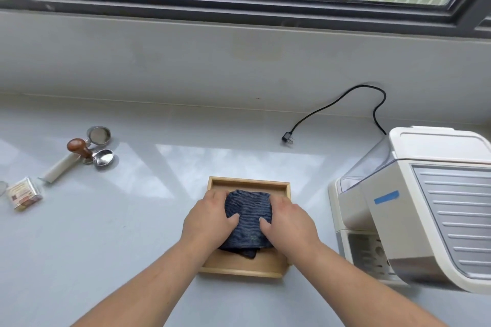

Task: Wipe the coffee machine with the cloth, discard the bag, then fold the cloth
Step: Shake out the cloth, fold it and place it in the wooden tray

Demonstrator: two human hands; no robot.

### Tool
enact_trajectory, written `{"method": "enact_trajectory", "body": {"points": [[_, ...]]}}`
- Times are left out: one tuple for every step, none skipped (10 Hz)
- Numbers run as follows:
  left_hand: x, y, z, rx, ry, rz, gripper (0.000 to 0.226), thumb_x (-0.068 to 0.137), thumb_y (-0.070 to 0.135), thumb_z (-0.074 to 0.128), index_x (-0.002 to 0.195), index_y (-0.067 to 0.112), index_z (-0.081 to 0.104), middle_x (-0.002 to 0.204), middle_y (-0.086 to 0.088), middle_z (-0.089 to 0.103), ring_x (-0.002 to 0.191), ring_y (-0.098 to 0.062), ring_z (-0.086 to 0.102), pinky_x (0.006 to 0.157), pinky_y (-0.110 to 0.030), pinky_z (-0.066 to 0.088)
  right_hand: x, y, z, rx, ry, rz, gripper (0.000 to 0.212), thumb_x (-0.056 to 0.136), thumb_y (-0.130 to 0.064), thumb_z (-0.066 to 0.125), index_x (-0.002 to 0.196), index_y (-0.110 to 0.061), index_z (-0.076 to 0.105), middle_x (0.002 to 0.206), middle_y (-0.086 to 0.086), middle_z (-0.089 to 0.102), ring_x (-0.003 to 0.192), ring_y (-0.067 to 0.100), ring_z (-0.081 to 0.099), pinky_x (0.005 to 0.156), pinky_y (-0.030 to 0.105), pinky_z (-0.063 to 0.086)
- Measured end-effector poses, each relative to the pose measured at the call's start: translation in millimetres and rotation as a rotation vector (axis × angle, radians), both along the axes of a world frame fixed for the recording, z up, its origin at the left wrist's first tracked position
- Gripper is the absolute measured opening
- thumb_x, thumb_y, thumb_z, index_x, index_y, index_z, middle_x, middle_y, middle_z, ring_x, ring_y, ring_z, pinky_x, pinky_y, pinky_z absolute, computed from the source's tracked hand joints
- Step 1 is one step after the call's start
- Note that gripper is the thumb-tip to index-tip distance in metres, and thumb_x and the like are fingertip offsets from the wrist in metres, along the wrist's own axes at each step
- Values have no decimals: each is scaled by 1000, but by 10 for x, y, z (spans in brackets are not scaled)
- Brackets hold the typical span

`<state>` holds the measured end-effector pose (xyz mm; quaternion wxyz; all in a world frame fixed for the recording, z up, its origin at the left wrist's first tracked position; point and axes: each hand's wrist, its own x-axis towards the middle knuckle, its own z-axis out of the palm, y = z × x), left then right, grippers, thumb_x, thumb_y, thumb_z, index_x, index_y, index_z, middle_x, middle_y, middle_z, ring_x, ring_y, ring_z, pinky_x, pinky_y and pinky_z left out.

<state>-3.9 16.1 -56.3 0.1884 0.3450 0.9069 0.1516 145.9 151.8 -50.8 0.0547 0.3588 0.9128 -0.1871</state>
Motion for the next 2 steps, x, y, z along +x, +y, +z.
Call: {"method": "enact_trajectory", "body": {"points": [[-6,-13,12,10,87,-82,67,88,63,57,146,30,47,153,6,49,134,-19,49,101,-37,52,12,28,41,124,15,95,56,95,-58,47,139,-24,48,131,0,59,117,24,54,94,37,53],[-3,7,126,1,177,-116,83,87,76,44,156,30,37,168,1,32,152,-23,31,123,-43,34,-1,61,127,172,20,140,74,98,-67,31,159,-26,30,163,2,38,152,31,29,124,46,28]]}}
